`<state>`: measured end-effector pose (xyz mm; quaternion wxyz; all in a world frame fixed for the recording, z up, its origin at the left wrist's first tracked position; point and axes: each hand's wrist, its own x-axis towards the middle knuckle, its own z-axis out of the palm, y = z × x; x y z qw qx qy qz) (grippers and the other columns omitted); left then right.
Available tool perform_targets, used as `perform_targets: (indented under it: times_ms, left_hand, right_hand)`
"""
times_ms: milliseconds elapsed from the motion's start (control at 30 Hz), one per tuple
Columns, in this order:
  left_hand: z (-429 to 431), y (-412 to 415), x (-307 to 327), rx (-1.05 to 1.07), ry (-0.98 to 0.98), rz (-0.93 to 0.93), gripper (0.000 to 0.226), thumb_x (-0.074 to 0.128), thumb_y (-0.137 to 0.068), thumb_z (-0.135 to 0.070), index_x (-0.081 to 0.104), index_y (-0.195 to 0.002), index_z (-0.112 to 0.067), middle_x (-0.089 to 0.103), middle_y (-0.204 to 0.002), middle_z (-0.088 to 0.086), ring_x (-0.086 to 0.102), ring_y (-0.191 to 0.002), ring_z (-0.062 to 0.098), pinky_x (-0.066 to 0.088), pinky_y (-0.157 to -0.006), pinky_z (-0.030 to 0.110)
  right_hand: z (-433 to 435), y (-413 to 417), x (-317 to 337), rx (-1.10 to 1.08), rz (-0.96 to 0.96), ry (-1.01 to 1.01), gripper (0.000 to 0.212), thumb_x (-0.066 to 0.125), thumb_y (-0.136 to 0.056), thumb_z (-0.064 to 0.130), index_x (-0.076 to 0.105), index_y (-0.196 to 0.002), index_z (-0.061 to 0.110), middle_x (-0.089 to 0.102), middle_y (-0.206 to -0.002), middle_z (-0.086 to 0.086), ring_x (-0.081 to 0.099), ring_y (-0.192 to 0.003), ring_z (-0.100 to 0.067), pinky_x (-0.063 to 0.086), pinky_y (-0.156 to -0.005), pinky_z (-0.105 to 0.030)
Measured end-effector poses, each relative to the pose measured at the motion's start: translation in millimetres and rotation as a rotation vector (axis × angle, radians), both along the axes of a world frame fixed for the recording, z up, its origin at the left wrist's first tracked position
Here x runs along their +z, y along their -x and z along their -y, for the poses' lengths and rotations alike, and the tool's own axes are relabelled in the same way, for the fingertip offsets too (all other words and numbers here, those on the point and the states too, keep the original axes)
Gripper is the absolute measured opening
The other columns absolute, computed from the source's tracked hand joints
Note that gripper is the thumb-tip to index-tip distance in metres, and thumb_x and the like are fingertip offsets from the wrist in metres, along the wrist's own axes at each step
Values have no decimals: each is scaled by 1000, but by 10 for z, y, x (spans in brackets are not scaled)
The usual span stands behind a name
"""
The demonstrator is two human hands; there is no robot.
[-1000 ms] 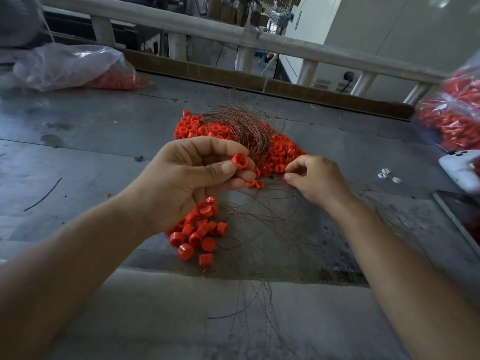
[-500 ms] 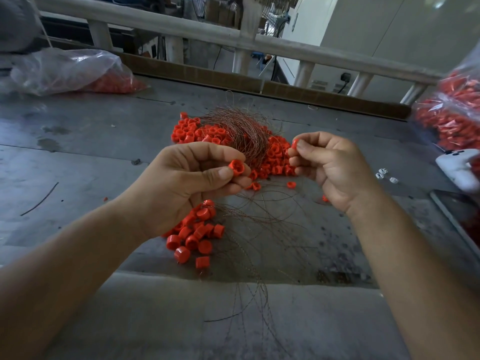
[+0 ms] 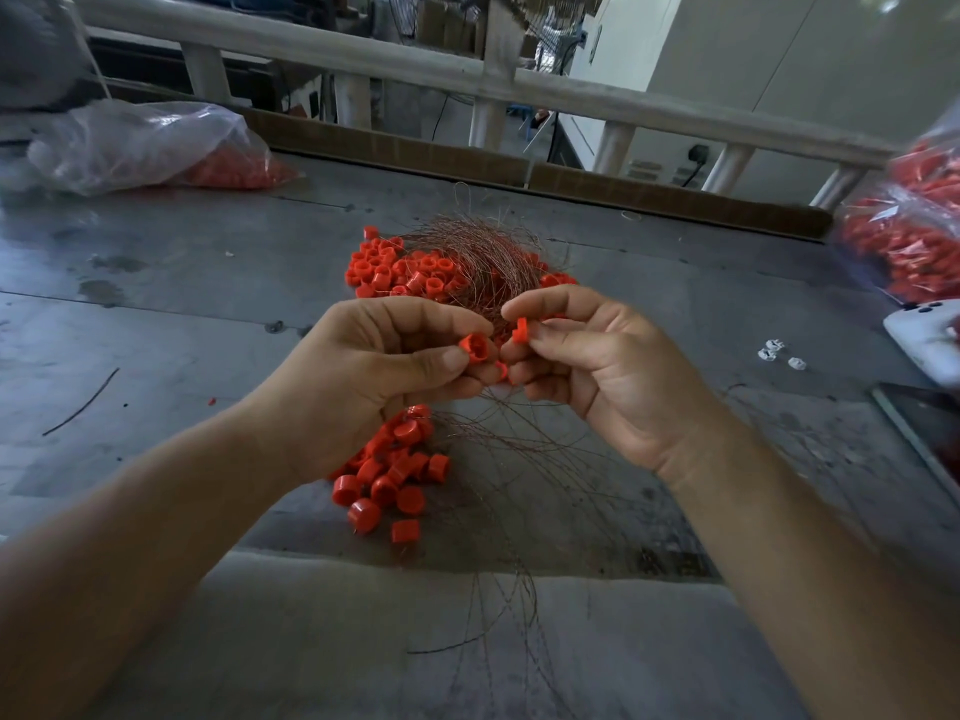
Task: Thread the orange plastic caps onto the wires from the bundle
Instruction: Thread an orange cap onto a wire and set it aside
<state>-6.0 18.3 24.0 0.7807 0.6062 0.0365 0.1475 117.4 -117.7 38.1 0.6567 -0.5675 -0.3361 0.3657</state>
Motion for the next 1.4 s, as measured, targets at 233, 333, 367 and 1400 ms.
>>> perform_targets:
  times_ms: [233, 333, 367, 1400]
  left_hand:
    - [-4, 1, -1, 8, -14, -12, 25, 57, -66, -2, 75, -80, -11, 73, -81, 9, 70, -75, 16, 54, -63, 18]
    - [-2, -4, -8, 38, -32, -14, 25, 58, -64, -3, 75, -80, -13, 73, -79, 9, 70, -74, 16, 54, -63, 18]
    - [-3, -7, -11, 54, -40, -15, 25, 59, -64, -4, 75, -80, -13, 73, -78, 8, 70, -74, 15, 54, -63, 17]
    - [29, -33, -35, 175, -192, -41, 22, 61, -59, -9, 66, -80, -11, 72, -69, 5, 70, -66, 13, 53, -59, 15]
  right_hand:
    - [10, 17, -1, 36, 16, -22, 21, 61, -68, 15, 62, -88, 10, 68, -66, -1, 63, -58, -8, 50, -52, -17]
    - [8, 47, -14, -45, 213, -17, 20, 61, -69, 20, 64, -88, 15, 67, -67, 3, 63, -62, -8, 51, -57, -18]
    - [2, 59, -26, -89, 318, -19, 18, 61, -69, 21, 65, -87, 18, 66, -67, 6, 62, -63, -7, 51, -59, -18]
    - [-36, 198, -127, -286, 935, -48, 23, 72, -74, 4, 70, -96, 7, 63, -85, 10, 63, -85, -4, 51, -74, -13]
